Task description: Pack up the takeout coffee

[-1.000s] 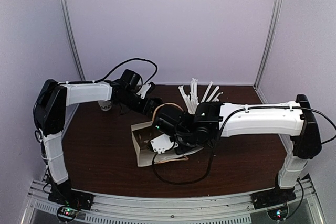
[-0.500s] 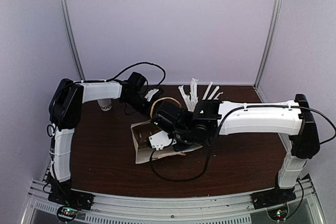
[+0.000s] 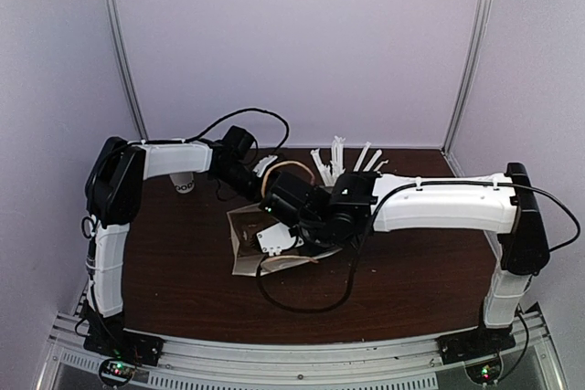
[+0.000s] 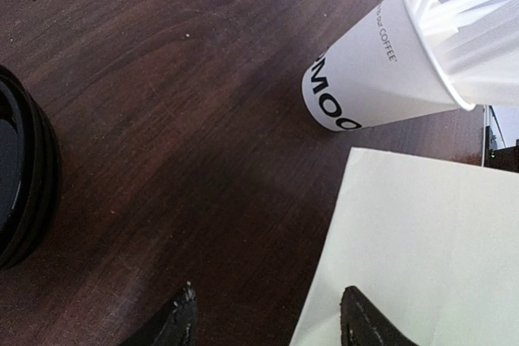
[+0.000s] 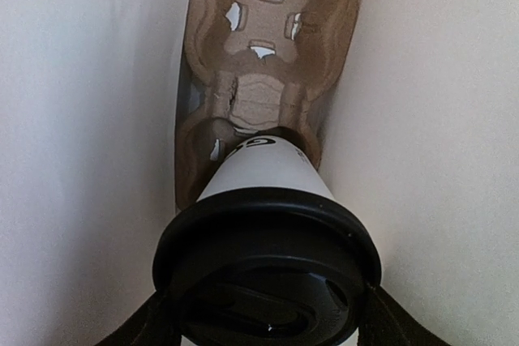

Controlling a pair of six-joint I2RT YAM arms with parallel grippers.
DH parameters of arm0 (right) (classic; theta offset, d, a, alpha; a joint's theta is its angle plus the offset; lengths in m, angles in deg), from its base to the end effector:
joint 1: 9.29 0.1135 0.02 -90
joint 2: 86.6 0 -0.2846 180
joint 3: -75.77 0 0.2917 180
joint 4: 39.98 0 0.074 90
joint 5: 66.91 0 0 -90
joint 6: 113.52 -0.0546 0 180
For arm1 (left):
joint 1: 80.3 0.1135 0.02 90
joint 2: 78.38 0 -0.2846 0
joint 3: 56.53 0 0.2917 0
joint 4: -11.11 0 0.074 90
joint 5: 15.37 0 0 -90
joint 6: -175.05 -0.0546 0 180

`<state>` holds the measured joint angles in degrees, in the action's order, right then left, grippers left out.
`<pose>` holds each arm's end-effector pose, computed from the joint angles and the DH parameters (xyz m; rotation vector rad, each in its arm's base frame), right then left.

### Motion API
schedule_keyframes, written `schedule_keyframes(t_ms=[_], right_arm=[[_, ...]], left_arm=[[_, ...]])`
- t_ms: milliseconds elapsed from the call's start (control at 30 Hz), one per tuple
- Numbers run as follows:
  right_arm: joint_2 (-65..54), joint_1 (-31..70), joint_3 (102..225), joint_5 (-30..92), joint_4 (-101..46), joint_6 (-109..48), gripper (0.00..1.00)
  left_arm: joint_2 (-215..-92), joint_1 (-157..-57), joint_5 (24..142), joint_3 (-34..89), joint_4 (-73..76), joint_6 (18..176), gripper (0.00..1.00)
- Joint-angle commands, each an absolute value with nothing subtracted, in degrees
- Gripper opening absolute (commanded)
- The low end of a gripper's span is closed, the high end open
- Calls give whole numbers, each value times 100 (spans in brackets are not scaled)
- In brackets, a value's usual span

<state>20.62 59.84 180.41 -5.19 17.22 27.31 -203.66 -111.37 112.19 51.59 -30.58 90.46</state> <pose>0.1870 0.4179 0.2667 -2.0805 1.3987 -0.5147 0.4314 -0.2988 0.1594 0.8266 2.5075 -1.0782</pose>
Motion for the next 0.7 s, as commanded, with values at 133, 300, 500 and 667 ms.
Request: schedule_keyframes(t_ms=[133, 300, 500, 667], right_arm=[[2315, 5776, 18132, -722, 1547, 2836, 64], [2442, 5672, 18129, -660, 1432, 2901, 64], [2549, 5520, 18190, -437, 1420, 2943, 65], [2661, 5412, 18439, -86, 1690, 2864, 66]], left_arm=[[-20477, -11142, 11435, 5088, -2955, 8979, 61], [-20542, -11142, 11495, 5103, -2956, 8988, 60], [-20527, -11137, 11259, 5129, -3078, 9004, 63], [-20266, -11011, 10674, 5131, -3178, 9163, 72]])
